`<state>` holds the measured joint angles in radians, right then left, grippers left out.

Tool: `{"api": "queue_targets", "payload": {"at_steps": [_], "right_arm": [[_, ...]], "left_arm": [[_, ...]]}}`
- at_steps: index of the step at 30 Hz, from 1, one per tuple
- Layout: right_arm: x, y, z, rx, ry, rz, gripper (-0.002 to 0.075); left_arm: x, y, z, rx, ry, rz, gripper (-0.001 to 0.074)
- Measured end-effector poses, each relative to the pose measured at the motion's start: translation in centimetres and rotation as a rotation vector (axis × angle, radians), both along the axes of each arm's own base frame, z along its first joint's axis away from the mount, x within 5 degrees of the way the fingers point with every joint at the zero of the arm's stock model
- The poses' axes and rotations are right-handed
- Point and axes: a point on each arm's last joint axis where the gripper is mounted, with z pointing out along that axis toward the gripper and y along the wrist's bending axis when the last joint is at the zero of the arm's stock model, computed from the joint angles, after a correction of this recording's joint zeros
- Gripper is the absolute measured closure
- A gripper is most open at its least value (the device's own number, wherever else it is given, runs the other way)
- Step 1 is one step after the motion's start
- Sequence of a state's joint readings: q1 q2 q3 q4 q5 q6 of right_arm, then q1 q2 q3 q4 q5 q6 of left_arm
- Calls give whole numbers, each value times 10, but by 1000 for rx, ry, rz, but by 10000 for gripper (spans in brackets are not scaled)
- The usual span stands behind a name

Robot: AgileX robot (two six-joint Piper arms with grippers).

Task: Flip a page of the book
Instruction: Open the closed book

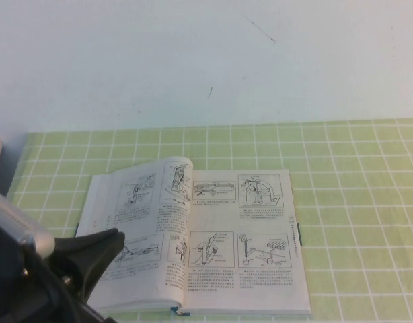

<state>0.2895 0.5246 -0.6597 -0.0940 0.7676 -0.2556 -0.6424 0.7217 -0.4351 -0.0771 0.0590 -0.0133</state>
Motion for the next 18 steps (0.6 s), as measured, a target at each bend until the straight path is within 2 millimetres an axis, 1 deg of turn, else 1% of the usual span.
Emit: {"api": "queue_targets", "payload": {"at_steps": [4, 7, 10, 18], "right_arm": [[-13, -4, -31, 37, -36, -12, 727], [-22, -6, -46, 57, -49, -21, 727], [-28, -8, -56, 89, -54, -39, 727], [-33, -10, -62, 97, 6, -63, 727]], "left_arm": [[-10, 8, -13, 30, -4, -8, 738], [-16, 12, -21, 88, 3, -18, 738], [-18, 14, -25, 131, 19, -24, 738], [-18, 15, -26, 153, 8, -28, 738]]}}
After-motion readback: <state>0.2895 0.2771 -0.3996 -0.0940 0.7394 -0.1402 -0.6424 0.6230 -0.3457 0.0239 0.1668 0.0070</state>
